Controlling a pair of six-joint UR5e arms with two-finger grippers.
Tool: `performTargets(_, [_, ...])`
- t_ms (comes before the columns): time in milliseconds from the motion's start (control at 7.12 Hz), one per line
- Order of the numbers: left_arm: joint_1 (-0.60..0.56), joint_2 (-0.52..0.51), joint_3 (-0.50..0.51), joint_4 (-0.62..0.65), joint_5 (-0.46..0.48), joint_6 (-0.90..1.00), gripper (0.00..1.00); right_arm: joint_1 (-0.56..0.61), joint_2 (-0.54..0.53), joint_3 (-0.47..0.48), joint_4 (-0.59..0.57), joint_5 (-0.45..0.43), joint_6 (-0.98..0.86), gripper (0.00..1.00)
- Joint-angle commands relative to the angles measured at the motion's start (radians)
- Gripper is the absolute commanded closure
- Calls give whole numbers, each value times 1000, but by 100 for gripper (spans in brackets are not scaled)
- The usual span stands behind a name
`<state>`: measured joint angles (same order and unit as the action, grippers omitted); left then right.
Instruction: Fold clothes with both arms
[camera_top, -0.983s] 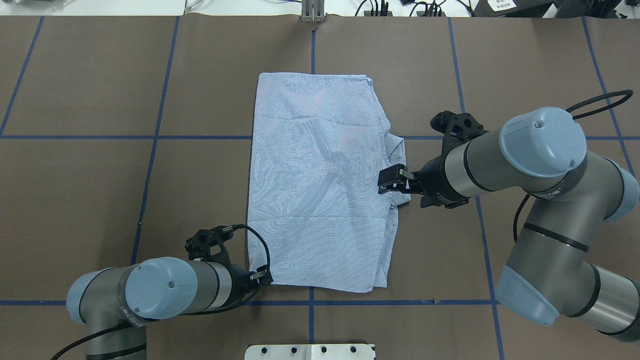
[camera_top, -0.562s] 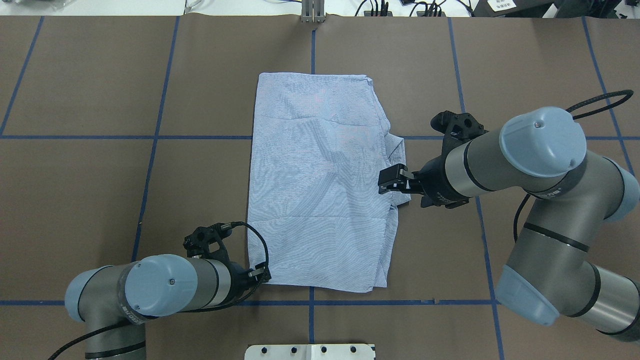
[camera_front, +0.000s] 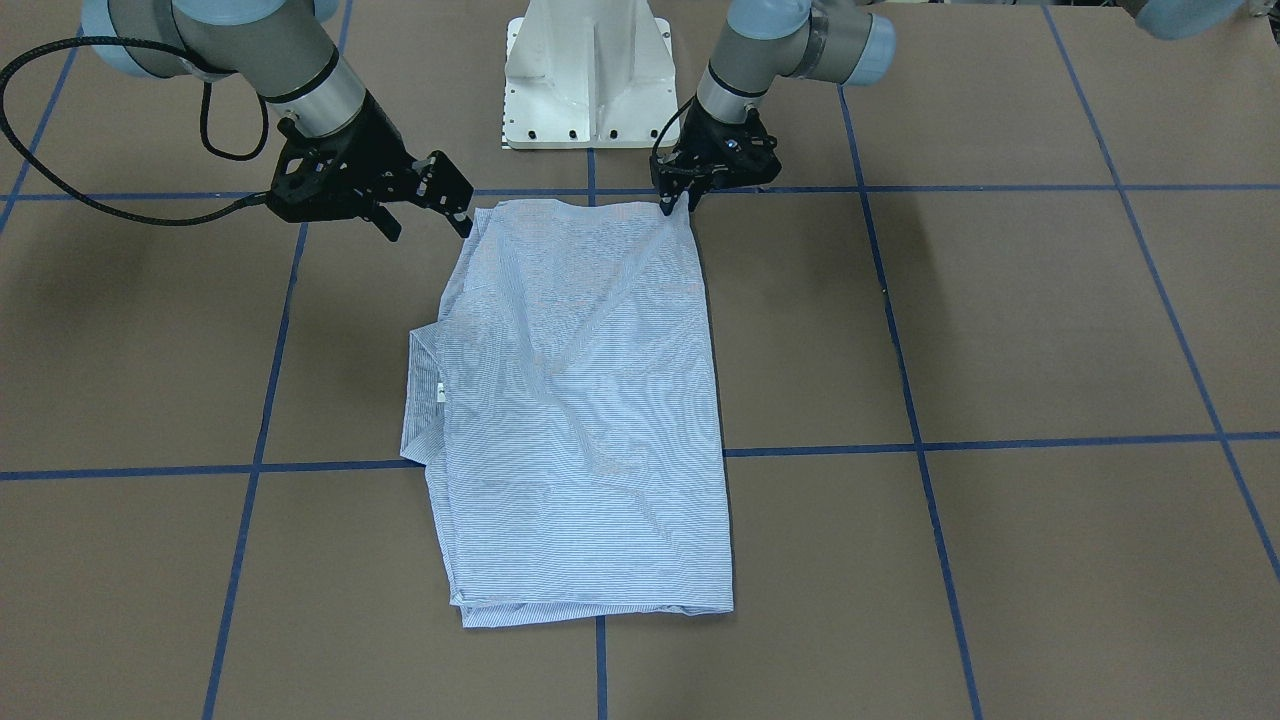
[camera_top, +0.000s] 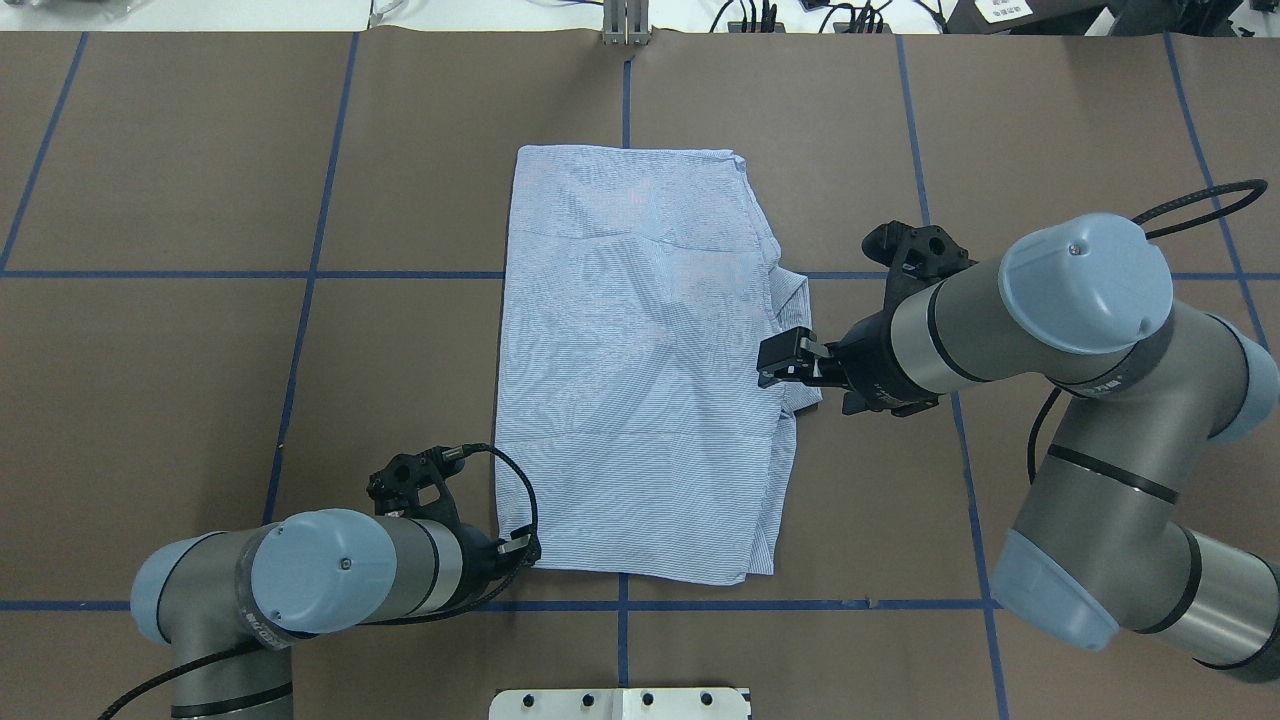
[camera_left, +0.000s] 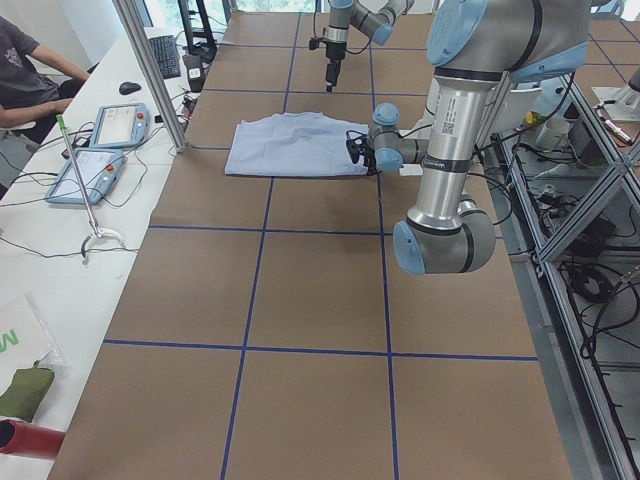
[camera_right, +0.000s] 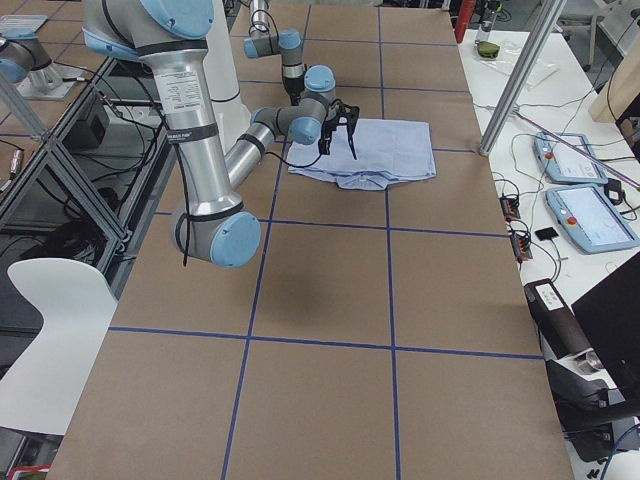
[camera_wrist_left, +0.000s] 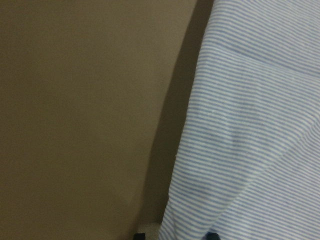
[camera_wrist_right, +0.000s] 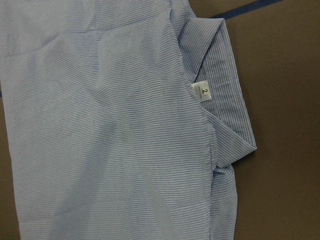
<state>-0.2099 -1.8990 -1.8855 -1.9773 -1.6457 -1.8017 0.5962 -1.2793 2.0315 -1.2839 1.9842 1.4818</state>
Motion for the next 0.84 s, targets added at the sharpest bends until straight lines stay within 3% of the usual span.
performTargets(0, [0,0,2,0,3,-4,82,1,-2,1,0,1,0,0])
performTargets(140, [0,0,2,0,3,-39,97,1,-2,1,0,-1,0,0])
performTargets(702, [-20,-3,-13,0,1,-41,100,-3,-11,1,0,-10,3,0])
